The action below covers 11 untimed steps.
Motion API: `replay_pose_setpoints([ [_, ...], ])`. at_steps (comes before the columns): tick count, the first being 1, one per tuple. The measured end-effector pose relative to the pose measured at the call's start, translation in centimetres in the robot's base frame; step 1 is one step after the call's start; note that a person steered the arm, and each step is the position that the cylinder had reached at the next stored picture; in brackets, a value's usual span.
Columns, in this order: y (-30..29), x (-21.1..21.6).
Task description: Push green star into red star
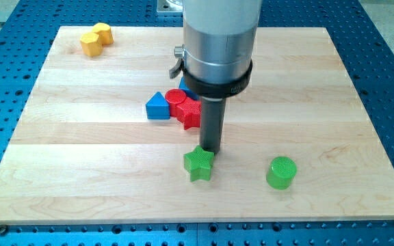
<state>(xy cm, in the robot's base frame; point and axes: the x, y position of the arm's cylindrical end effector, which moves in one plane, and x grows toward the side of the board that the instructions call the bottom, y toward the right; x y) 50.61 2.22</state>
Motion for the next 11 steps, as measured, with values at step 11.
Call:
replay_pose_setpoints([
  [11, 3.0, 2.8],
])
